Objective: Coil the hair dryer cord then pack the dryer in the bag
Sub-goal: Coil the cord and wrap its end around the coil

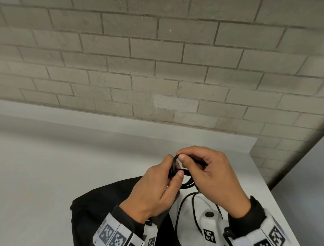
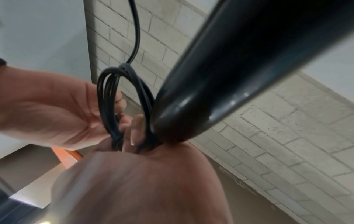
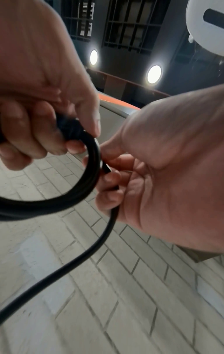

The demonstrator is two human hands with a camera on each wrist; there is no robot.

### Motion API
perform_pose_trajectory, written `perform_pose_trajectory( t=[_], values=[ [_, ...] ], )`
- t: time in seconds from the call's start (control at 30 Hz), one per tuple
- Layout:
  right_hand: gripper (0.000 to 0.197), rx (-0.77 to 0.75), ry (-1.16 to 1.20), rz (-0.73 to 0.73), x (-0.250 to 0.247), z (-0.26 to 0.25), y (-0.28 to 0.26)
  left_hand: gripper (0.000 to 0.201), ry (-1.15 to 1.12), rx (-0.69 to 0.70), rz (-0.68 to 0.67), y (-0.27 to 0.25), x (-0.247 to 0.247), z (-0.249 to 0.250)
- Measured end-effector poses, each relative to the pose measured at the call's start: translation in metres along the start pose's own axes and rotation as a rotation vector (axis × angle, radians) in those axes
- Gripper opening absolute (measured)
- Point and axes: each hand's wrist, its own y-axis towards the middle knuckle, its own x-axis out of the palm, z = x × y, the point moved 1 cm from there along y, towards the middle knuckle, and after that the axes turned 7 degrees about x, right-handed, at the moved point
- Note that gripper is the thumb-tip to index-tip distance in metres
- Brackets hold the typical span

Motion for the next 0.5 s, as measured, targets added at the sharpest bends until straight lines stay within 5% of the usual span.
perform_pose_trajectory(
  t=[0.27,0.5],
  values=[
    [0.01,0.146,0.167,-0.083,0.0,0.017,0.001,0.027,-0.06,-0.018,0.016,-0.002,-0.002,-0.003],
    [0.019,0.097,0.092,-0.266,-0.003,0.028,-0.008,0.029,-0.124,-0.06,0.099,-0.005,-0.003,-0.011]
  ],
)
